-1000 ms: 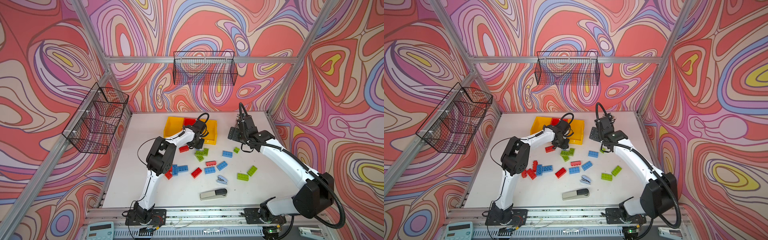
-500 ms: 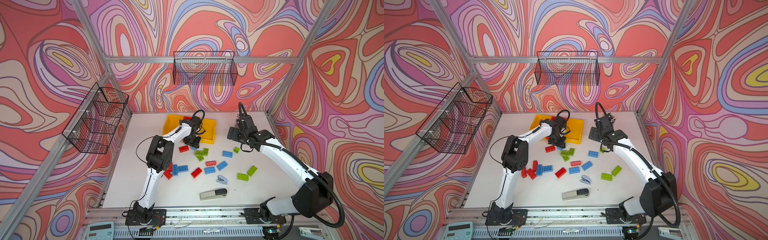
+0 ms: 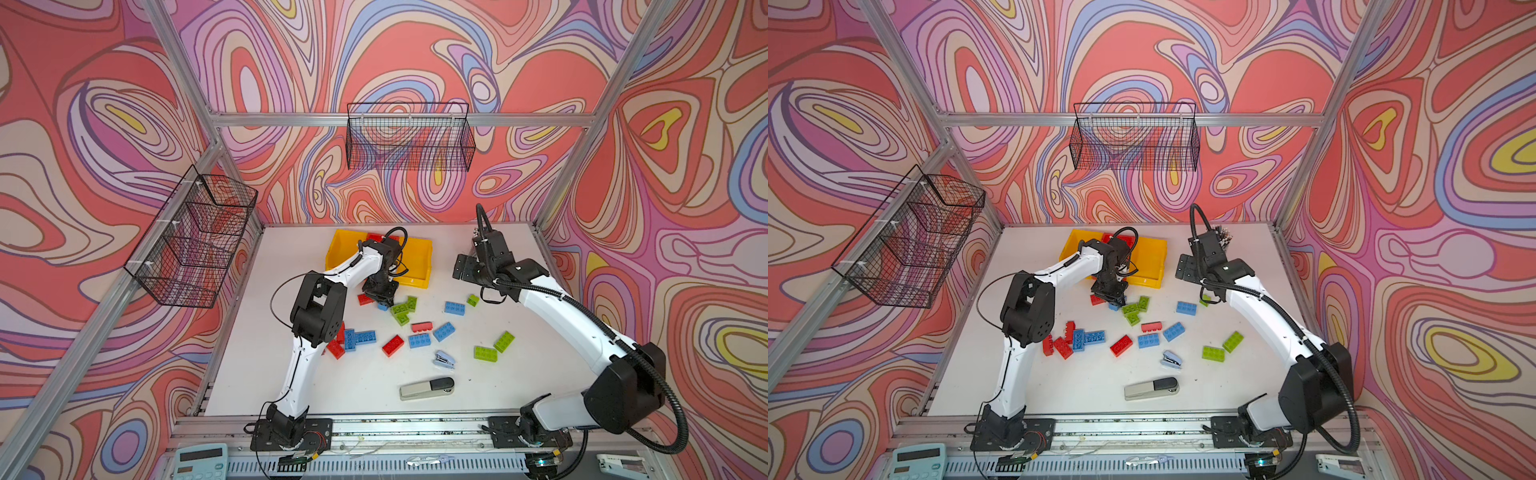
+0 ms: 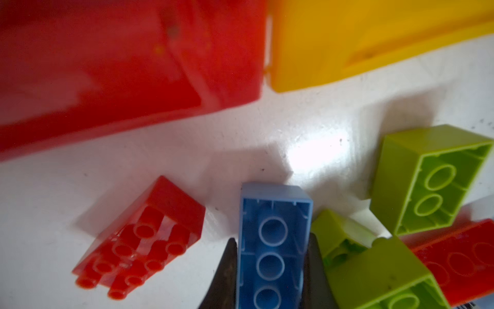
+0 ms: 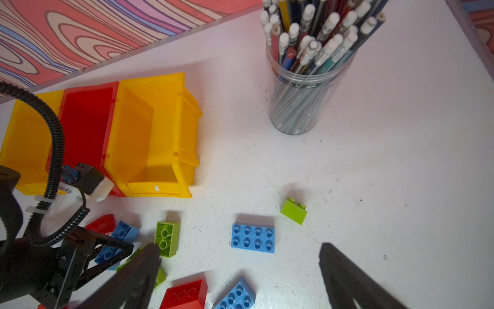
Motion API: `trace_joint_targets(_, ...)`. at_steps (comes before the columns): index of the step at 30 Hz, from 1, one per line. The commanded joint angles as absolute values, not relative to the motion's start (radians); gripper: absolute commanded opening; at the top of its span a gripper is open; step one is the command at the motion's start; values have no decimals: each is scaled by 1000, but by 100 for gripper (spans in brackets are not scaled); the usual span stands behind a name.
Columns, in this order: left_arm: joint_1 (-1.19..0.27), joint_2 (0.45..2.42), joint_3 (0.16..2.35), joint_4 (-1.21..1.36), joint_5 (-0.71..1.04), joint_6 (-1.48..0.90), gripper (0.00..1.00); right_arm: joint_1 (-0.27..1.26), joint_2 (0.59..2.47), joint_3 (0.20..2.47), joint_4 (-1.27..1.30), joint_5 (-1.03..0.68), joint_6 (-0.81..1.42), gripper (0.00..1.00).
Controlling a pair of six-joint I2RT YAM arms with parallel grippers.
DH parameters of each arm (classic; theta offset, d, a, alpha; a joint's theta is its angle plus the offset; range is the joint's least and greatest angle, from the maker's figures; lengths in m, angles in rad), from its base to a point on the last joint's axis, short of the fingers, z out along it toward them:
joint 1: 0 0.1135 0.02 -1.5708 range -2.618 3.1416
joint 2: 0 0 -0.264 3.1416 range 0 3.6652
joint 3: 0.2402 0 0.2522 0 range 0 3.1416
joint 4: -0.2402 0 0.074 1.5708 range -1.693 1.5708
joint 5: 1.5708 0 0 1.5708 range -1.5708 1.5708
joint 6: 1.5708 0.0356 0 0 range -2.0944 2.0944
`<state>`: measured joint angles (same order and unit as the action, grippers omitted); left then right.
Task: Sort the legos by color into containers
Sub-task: 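Lift the blue brick and drop it into the yellow bin nearest the pencil cup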
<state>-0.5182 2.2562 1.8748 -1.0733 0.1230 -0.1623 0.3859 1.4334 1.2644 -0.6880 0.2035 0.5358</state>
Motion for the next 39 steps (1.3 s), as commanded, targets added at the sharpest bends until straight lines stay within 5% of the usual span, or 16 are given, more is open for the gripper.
trace_joint_targets(1, -523, 2199, 1880, -1137, 107, -185, 1, 384, 1392, 1252, -702, 201, 531, 98)
trace_joint_targets(15, -525, 2267, 2186, -1081, 111, -255, 3, 383, 1338, 1253, -731, 252, 526, 98)
trace_joint_targets(29, -552, 2339, 2181, -732, 95, -372, 7, 383, 1336, 1289, -768, 300, 524, 98)
trace_joint_targets(34, -557, 2400, 2219, -665, 95, -395, 19, 383, 1335, 1302, -786, 318, 529, 98)
trace_joint_targets(39, -557, 2459, 2308, -695, 127, -382, 55, 383, 1331, 1312, -800, 333, 535, 98)
